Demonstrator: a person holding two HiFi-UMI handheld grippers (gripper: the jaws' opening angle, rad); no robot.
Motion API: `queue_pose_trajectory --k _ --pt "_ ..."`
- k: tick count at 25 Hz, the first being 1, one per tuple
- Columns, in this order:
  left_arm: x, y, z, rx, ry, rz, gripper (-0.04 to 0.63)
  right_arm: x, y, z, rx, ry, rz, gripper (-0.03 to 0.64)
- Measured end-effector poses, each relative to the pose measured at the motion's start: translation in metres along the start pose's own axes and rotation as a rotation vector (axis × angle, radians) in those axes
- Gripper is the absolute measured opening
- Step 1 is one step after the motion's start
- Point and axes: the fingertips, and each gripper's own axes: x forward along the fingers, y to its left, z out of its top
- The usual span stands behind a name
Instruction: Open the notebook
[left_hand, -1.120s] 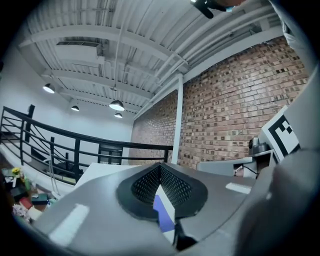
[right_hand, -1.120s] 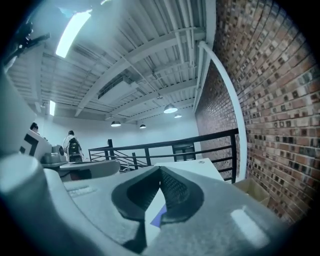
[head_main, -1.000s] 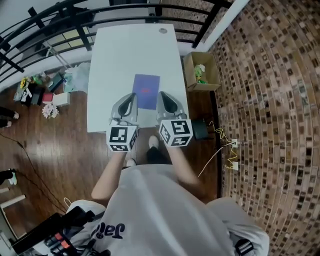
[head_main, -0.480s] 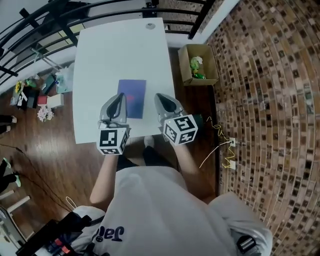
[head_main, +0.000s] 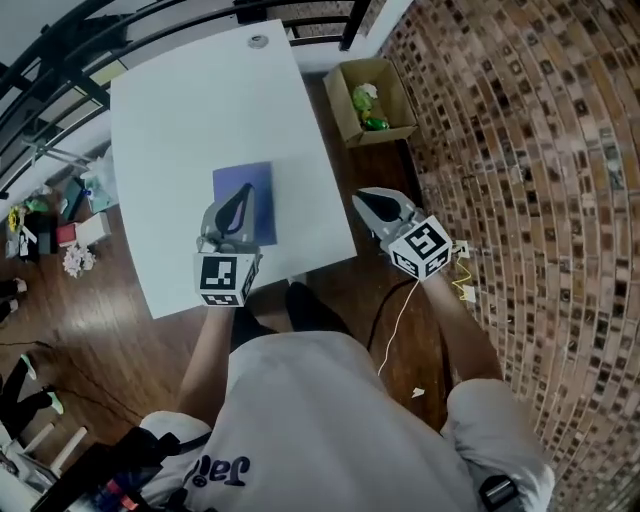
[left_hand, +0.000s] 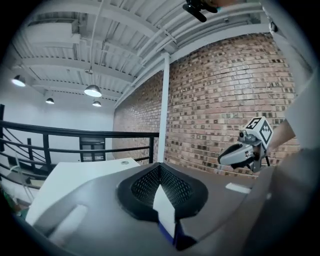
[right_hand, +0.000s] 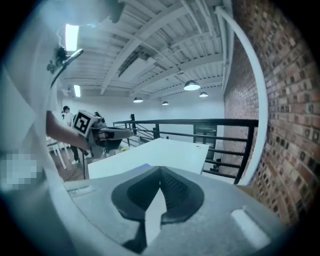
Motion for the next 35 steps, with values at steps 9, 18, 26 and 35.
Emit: queue_pose_trajectory --k 9,18,26,35 --pt "0.002 0.007 -0.027 0.031 0.044 -0.067 0.015 -0.053 -0.048 0.026 -0.451 0.285 0.175 -0.008" --pt "-0.012 0.018 -0.05 0.022 0.08 -0.028 0.016 -0.016 -0.035 0.007 -0.745 0.479 0.417 -0.008" --pt "-0.037 0.037 -0.081 0.014 0.119 0.027 0.015 0.019 -0.014 -0.031 -0.673 0.508 0.489 0.081" --pt "-0.055 0.04 -0.108 0.011 0.149 0.039 0.015 0.074 0.001 -0.055 -0.151 0.469 0.428 0.262"
